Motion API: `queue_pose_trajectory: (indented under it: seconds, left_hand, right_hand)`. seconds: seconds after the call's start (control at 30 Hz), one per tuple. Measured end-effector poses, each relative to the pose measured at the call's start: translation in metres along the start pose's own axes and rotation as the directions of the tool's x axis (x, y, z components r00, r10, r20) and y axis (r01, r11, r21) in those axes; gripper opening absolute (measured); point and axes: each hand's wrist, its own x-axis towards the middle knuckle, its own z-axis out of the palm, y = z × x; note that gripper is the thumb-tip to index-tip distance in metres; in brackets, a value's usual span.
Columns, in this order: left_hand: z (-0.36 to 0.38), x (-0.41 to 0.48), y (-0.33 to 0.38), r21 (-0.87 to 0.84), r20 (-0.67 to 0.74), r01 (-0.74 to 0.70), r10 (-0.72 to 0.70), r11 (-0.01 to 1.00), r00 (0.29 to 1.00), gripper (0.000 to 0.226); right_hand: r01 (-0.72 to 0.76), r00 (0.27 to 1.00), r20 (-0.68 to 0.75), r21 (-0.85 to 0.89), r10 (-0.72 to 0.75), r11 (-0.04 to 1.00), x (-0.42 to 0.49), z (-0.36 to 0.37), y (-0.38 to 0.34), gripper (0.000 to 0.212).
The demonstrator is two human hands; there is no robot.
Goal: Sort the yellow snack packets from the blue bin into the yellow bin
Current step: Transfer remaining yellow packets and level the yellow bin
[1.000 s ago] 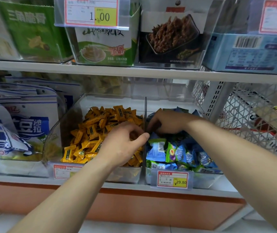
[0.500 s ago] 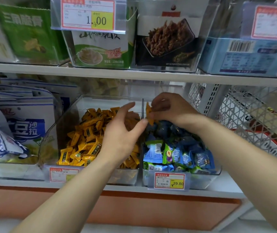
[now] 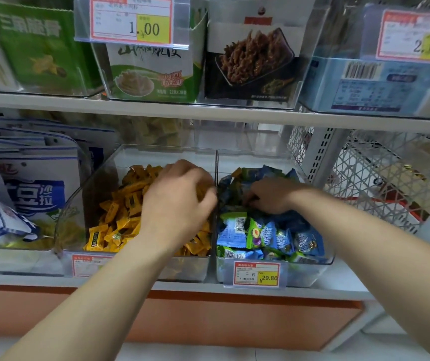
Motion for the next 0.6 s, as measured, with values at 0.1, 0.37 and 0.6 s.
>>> queue_pose_trajectory:
  seconds: [0.1, 0.37, 0.6]
  left_hand:
    - [0.008, -0.011, 0.006, -0.094, 0.267, 0.106, -0.078, 0.990, 0.961, 0.043]
    - [0.012, -0.017, -0.004, -0.140, 0.349, 0.148, -0.091, 0.979, 0.933, 0.056]
    - [0.012, -0.018, -0.006, -0.167, 0.359, 0.152, -0.084, 0.974, 0.929, 0.056]
  right_hand:
    - [-0.094, 0.991, -0.102, -0.099, 0.084, 0.991, 0.005, -0.001, 0.012, 0.031]
    - [-0.094, 0.993, 0.094, 0.183, 0.078, 0.979, 0.020, 0.007, 0.005, 0.027]
    - [-0.087, 0.974, 0.220, 0.136, 0.056, 0.987, 0.020, -0.002, 0.003, 0.016]
